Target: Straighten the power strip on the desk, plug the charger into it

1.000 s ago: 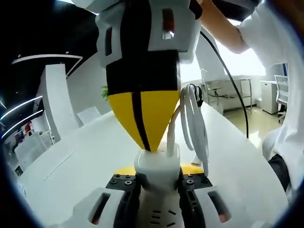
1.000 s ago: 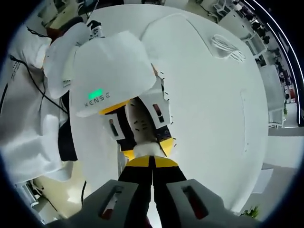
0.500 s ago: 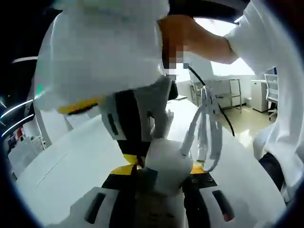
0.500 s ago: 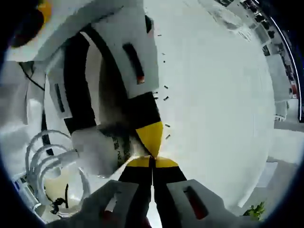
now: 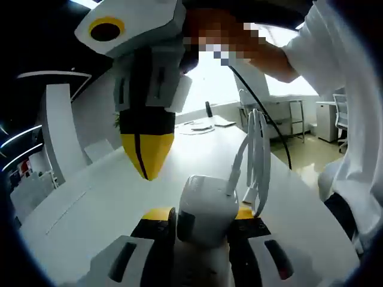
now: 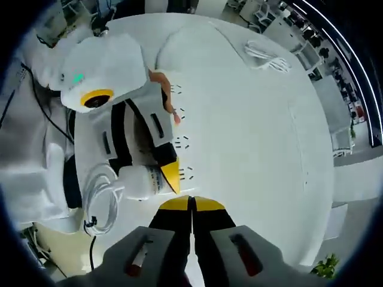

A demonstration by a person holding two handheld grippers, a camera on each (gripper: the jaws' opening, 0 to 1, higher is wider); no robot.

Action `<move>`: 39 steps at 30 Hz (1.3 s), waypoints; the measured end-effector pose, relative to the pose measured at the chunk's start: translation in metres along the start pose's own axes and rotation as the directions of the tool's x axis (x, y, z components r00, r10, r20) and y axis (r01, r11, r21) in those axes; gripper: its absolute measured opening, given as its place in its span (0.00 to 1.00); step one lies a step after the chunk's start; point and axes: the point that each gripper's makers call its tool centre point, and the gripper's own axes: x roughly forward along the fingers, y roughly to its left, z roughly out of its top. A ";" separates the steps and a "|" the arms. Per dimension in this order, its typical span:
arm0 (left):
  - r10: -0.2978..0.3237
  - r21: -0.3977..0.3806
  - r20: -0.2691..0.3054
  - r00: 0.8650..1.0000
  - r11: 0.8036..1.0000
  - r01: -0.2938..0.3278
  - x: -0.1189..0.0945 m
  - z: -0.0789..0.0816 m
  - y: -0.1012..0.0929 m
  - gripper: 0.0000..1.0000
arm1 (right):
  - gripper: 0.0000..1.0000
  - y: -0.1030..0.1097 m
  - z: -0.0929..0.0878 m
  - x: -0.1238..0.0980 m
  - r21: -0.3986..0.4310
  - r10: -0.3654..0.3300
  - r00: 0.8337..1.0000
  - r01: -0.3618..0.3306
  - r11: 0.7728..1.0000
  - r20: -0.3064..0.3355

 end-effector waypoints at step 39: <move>0.003 0.022 0.017 1.000 1.000 -0.003 -0.007 0.002 0.002 0.32 | 0.00 0.053 0.029 0.006 -0.091 0.063 0.996 -0.069 0.994 -0.069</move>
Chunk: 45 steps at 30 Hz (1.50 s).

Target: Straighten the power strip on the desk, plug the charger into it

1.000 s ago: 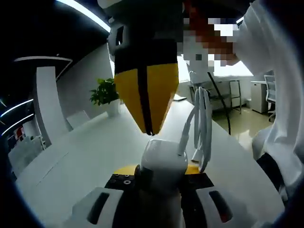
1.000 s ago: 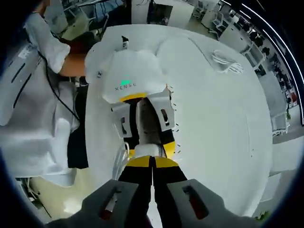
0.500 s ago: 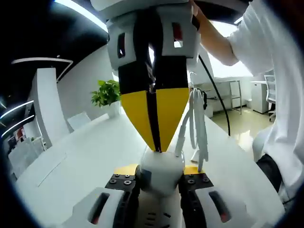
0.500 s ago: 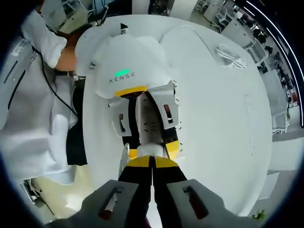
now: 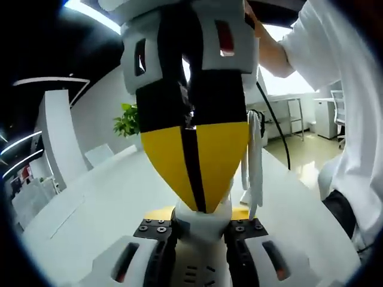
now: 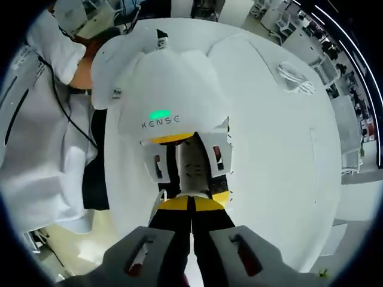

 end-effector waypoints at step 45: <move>0.025 -0.054 -0.014 1.000 0.998 -0.025 0.007 -0.001 0.006 0.31 | 0.01 -0.012 -0.022 0.000 0.036 0.005 0.997 -0.002 0.999 -0.078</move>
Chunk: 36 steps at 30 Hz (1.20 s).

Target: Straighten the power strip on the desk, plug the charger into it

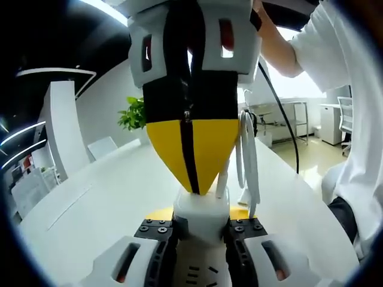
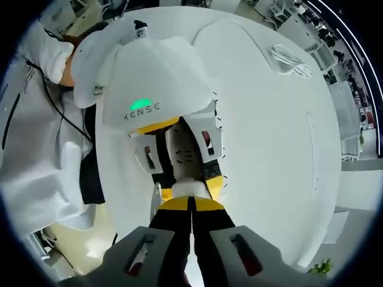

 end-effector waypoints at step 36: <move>0.007 0.059 -0.033 0.999 0.998 -0.005 -0.010 -0.006 -0.001 0.40 | 0.01 -0.009 -0.001 -0.028 0.185 -0.115 0.915 0.045 0.982 0.386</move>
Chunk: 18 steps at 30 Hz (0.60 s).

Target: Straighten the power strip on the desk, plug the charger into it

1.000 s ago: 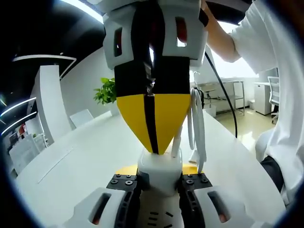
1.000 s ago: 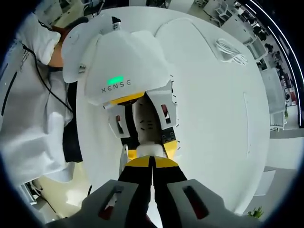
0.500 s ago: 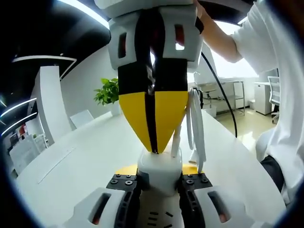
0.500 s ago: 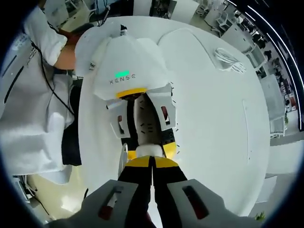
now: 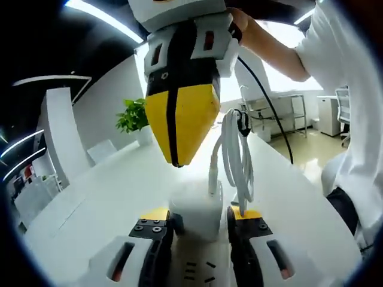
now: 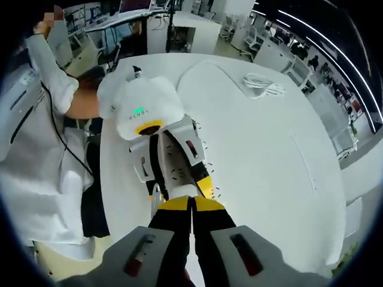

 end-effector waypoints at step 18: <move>0.101 -0.165 0.006 0.995 0.981 -0.099 -0.077 -0.001 -0.034 0.56 | 0.19 0.011 -0.020 -0.041 0.219 -0.210 0.940 0.152 0.964 0.269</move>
